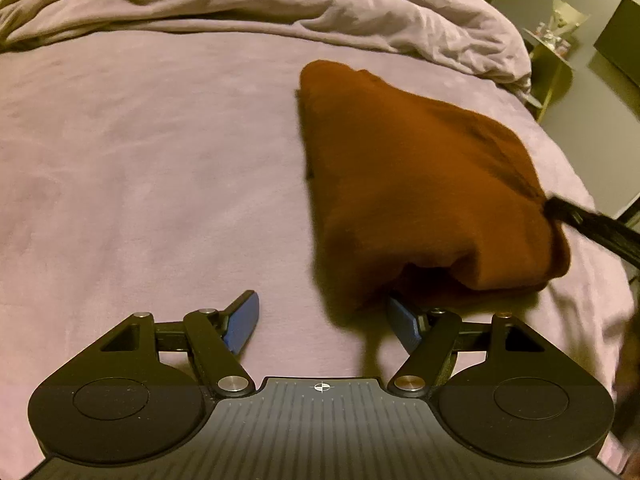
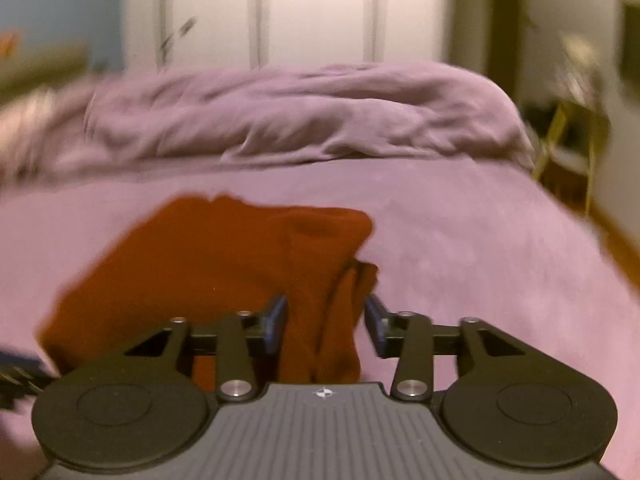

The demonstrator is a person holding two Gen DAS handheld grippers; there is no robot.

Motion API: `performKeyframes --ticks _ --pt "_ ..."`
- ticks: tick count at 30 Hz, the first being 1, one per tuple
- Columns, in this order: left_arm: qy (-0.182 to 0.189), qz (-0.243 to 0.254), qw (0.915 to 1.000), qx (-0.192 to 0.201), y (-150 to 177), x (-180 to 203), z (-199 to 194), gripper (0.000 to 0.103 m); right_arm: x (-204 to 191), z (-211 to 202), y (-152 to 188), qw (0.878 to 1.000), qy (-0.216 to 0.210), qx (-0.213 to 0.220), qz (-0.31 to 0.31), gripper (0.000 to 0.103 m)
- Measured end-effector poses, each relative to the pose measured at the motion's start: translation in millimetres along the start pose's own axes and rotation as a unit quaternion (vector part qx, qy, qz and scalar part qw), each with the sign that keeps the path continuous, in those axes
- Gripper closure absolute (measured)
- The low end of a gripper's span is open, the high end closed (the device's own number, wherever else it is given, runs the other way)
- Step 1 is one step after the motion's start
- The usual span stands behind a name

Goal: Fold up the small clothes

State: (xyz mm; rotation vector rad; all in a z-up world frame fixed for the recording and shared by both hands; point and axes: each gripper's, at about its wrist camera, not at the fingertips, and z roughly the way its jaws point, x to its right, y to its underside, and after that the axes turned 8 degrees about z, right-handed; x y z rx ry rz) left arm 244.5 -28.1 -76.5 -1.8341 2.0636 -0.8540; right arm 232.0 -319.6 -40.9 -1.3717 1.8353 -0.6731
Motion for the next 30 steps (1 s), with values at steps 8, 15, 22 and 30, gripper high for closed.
performKeyframes --ticks 8,15,22,30 --pt "-0.023 0.010 0.9997 0.009 -6 17 7 0.027 46 -22 40 0.960 -0.106 -0.059 0.253 0.056" --pt "-0.032 -0.030 0.9989 0.018 -15 1 3 0.027 38 22 42 0.934 -0.139 -0.082 0.320 0.088" --pt "-0.015 -0.063 0.9978 0.010 -14 -18 0 0.024 41 16 46 0.933 -0.141 -0.064 0.326 0.095" --pt "-0.072 -0.004 0.9968 0.034 -8 -32 -38 0.023 19 -13 34 0.986 -0.043 -0.060 0.147 0.079"
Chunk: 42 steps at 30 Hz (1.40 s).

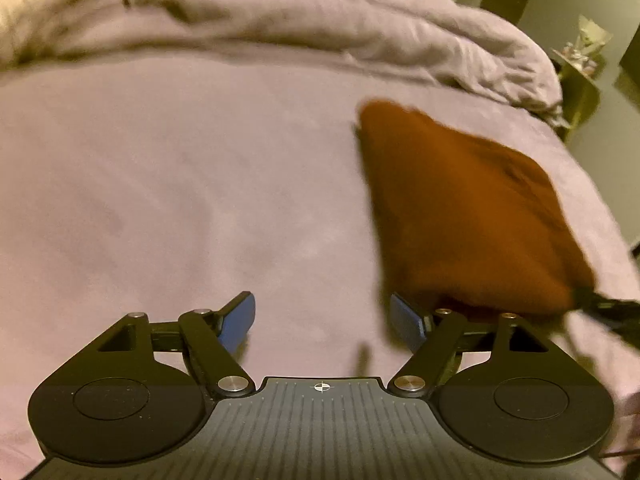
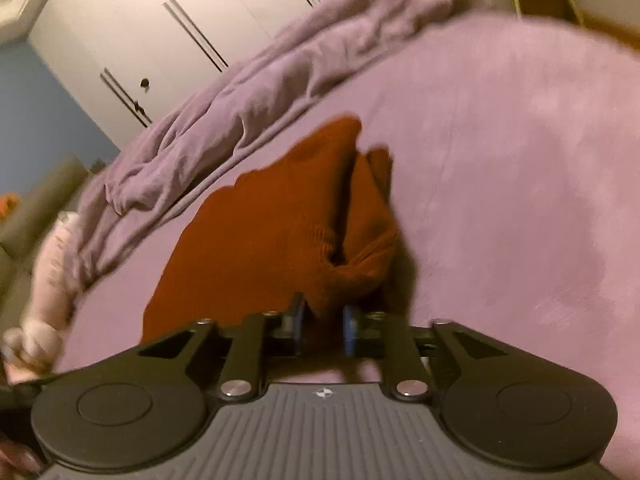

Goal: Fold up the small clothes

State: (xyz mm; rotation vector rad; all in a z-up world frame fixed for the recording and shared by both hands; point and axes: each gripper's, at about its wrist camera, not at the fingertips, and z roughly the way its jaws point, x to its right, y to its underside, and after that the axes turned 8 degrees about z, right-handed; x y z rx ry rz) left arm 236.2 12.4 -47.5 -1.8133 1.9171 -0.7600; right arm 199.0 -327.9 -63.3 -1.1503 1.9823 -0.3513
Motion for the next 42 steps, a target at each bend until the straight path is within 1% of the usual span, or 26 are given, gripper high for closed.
performKeyframes --ticks 2,3,4,6,8,10,12,14,17,18,19,21,22,25,27,28,31,34,35,37,40,42 --pt "-0.020 0.010 0.9994 0.026 -8 -3 -11 0.022 -10 -12 -3 0.999 0.018 0.029 -0.032 0.079" --pt "-0.020 0.008 0.9991 0.035 -15 -3 -13 0.021 -17 -16 -4 0.998 0.028 0.044 -0.044 0.079" --pt "-0.014 0.007 0.9991 0.040 -19 -1 -14 0.021 -23 -18 -4 0.997 0.027 0.053 -0.053 0.079" --pt "0.000 0.004 0.9989 0.048 -28 5 -11 0.021 -38 -17 -7 0.996 0.006 0.060 -0.072 0.079" --pt "0.011 0.010 0.9985 0.052 -36 18 -2 0.021 -60 -5 -8 0.993 -0.022 0.049 -0.102 0.080" --pt "0.012 0.014 0.9990 0.041 -40 26 11 0.021 -80 8 -2 0.988 -0.047 0.037 -0.139 0.083" --pt "0.021 0.001 0.9994 0.028 -38 27 21 0.022 -97 29 2 0.983 -0.064 0.016 -0.171 0.086" --pt "0.023 -0.008 0.9994 0.024 -33 24 27 0.022 -105 42 12 0.975 -0.059 0.005 -0.213 0.087" --pt "0.010 0.012 0.9998 0.008 -25 24 40 0.022 -105 66 26 0.965 -0.036 -0.023 -0.258 0.088" --pt "-0.003 0.022 0.9998 0.001 -20 26 45 0.022 -103 71 32 0.961 -0.028 -0.018 -0.274 0.091" --pt "-0.004 0.031 0.9995 0.002 -17 27 49 0.022 -101 75 36 0.958 -0.023 -0.013 -0.287 0.091" --pt "-0.007 0.035 0.9993 0.012 -14 27 47 0.021 -101 78 33 0.958 -0.019 -0.020 -0.284 0.091" --pt "-0.007 0.033 0.9994 0.011 -16 26 45 0.022 -103 77 31 0.957 -0.018 -0.023 -0.288 0.091" --pt "0.004 0.007 0.9997 0.023 -24 16 32 0.024 -105 70 26 0.953 -0.026 -0.023 -0.300 0.091" --pt "0.005 -0.003 0.9994 0.034 -28 11 26 0.024 -104 56 21 0.957 -0.032 -0.019 -0.287 0.091" --pt "-0.001 -0.004 0.9993 0.037 -31 10 25 0.024 -104 52 16 0.961 -0.035 -0.012 -0.274 0.091" --pt "-0.015 -0.018 0.9989 0.041 -40 9 26 0.024 -112 45 8 0.964 -0.058 0.001 -0.258 0.090" --pt "-0.020 -0.037 0.9980 0.047 -45 3 25 0.024 -127 50 10 0.960 -0.086 -0.004 -0.266 0.090" --pt "-0.023 -0.040 0.9978 0.048 -46 1 24 0.024 -131 54 12 0.959 -0.087 -0.005 -0.271 0.090" --pt "-0.028 -0.039 0.9978 0.045 -44 -3 24 0.024 -137 66 20 0.956 -0.087 -0.019 -0.278 0.090" --pt "-0.029 -0.027 0.9986 0.036 -42 -4 27 0.024 -136 85 37 0.949 -0.058 -0.024 -0.309 0.090" --pt "-0.027 -0.022 0.9989 0.031 -42 -1 29 0.024 -131 93 41 0.950 -0.053 -0.022 -0.306 0.090"
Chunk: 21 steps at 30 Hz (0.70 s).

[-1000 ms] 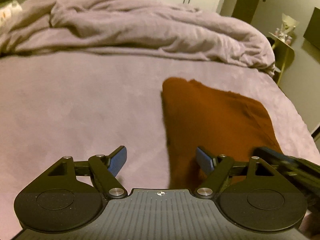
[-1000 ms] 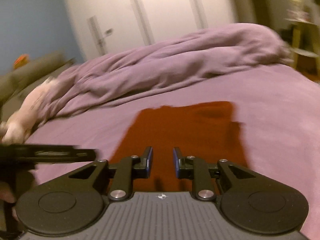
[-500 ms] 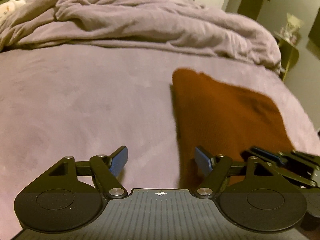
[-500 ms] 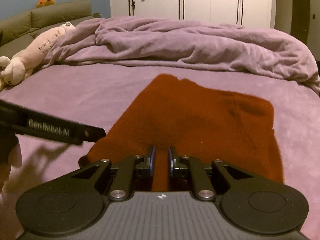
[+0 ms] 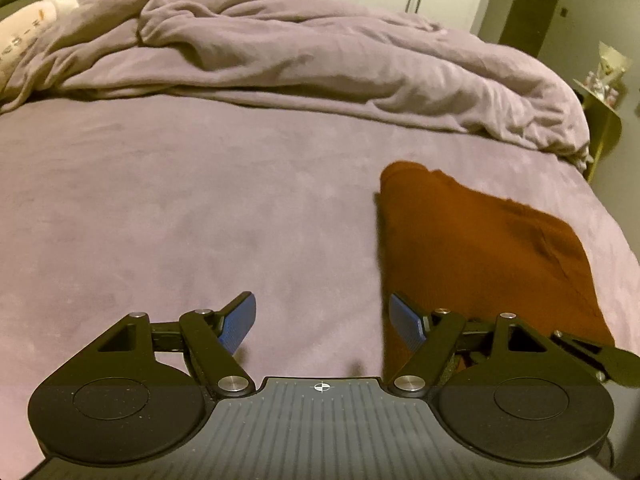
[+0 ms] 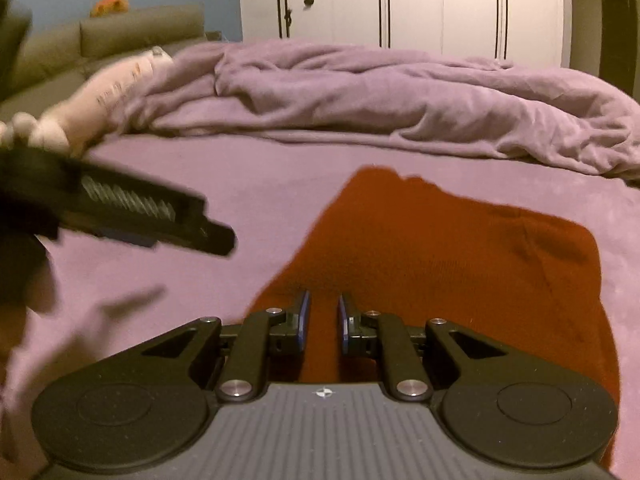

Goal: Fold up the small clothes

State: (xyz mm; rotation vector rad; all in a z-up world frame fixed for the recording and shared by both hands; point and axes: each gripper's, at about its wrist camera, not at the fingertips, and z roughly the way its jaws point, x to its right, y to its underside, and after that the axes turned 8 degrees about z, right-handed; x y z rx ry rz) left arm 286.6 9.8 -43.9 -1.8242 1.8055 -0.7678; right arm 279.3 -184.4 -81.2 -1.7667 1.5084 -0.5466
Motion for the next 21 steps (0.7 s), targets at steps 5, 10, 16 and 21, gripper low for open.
performKeyframes --ticks 5,10,16,21 --pt "0.024 0.015 0.9996 0.006 -4 12 -1 0.021 21 -18 -14 0.999 -0.039 0.009 0.033 0.087" --pt "0.054 0.028 0.9981 0.006 -14 35 14 0.016 54 -27 -22 0.995 0.090 0.045 0.013 0.079" --pt "0.087 0.041 0.9947 -0.035 -10 59 49 0.011 106 -11 0 0.987 0.162 0.013 0.006 0.078" --pt "0.079 0.049 0.9950 -0.037 -8 67 56 0.008 114 -10 -3 0.989 0.143 0.009 0.029 0.077"
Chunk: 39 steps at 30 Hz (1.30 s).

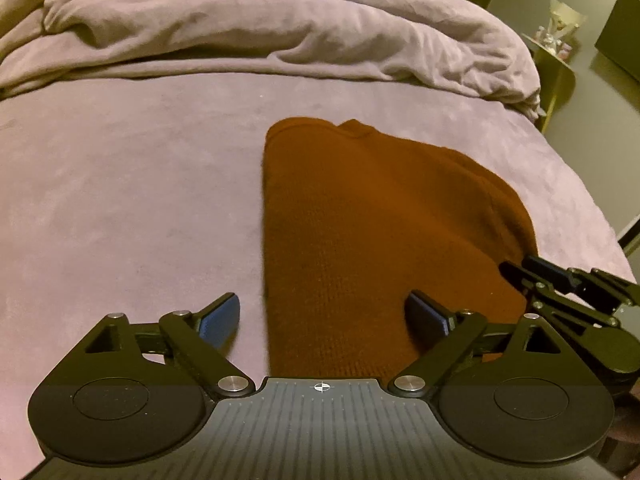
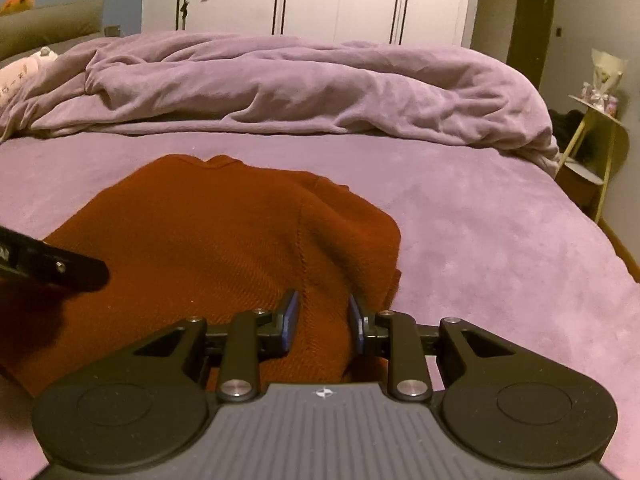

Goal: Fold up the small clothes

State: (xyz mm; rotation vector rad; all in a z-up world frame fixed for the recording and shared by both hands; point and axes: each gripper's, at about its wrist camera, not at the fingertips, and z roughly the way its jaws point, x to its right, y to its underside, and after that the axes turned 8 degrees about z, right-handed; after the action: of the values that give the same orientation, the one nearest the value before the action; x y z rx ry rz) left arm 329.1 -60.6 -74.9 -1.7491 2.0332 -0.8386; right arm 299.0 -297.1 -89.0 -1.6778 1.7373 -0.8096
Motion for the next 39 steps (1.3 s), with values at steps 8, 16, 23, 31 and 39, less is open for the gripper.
performKeyframes --ticks 8,16,23,31,39 --pt "0.007 -0.003 1.0000 -0.004 -1 -6 0 0.006 46 -9 -15 0.985 -0.084 -0.037 0.143 0.075" --pt "0.043 -0.019 0.9988 -0.008 -5 -21 -2 0.007 78 1 -8 0.963 -0.125 -0.077 0.227 0.041" --pt "0.160 -0.105 0.9812 -0.027 -10 -60 18 0.013 102 31 -2 0.919 -0.196 -0.113 0.323 0.048" --pt "0.165 -0.095 0.9812 -0.031 -19 -47 43 0.026 108 62 -3 0.886 -0.256 -0.130 0.363 0.053" --pt "0.171 -0.110 0.9789 -0.013 -23 -57 18 0.053 76 53 -19 0.898 -0.256 -0.119 0.337 0.075"
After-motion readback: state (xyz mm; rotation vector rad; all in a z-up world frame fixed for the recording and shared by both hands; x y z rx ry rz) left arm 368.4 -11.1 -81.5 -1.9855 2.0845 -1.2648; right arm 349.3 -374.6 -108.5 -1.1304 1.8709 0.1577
